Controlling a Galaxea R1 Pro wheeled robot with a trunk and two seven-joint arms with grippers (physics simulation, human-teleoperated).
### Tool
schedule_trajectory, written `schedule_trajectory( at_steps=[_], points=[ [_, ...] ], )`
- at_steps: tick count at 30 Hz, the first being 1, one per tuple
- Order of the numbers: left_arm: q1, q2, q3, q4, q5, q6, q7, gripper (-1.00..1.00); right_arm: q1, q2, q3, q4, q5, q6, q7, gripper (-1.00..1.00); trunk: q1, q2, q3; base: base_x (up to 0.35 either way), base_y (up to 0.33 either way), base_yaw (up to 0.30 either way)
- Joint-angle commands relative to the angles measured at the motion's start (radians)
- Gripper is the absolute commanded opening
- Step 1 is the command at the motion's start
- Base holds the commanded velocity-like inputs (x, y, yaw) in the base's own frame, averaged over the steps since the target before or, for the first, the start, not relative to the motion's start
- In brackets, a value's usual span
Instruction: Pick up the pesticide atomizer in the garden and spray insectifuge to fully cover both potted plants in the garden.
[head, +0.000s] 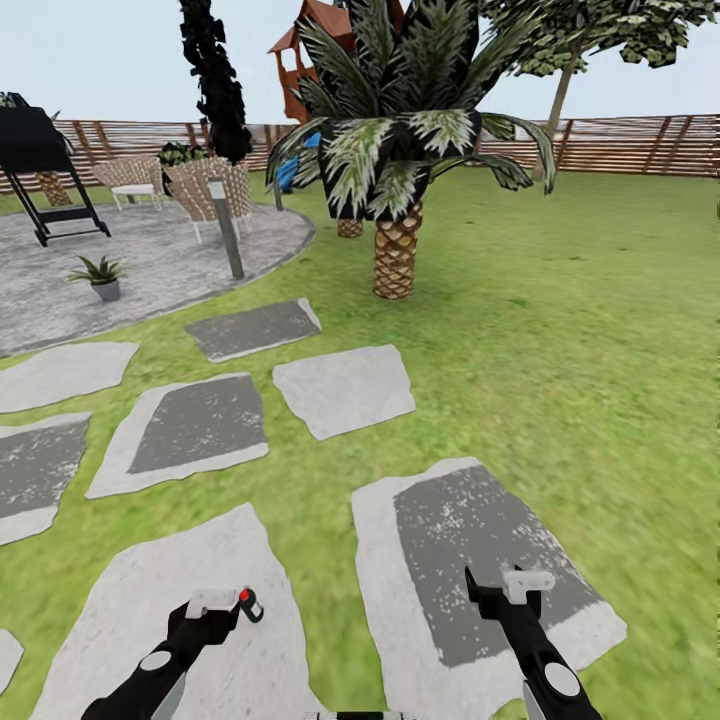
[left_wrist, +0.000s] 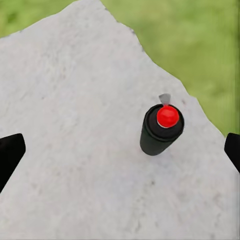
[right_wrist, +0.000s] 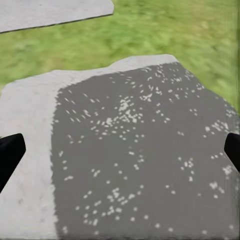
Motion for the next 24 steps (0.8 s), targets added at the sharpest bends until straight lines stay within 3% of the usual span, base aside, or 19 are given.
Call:
schedule_trajectory(
  at_steps=[1,6,24],
  points=[
    [-0.001,0.000,0.002,0.000,-0.001,-0.003,-0.004,1.00,-0.001,0.000,0.000,0.001,0.000,-0.003,-0.001,1.00,0.004,-0.008,-0.005,0.000,0.000,-0.160],
    [-0.002,0.000,0.002,0.001,-0.002,-0.003,-0.004,1.00,-0.001,0.000,0.000,0.000,0.000,-0.003,-0.002,1.00,0.023,-0.043,-0.022,0.000,0.000,-0.064],
    [-0.005,0.000,0.000,0.001,-0.003,-0.003,-0.004,1.00,-0.001,0.000,0.003,0.001,0.003,-0.003,0.000,1.00,0.031,-0.047,-0.092,0.000,0.000,-0.002]
  ],
)
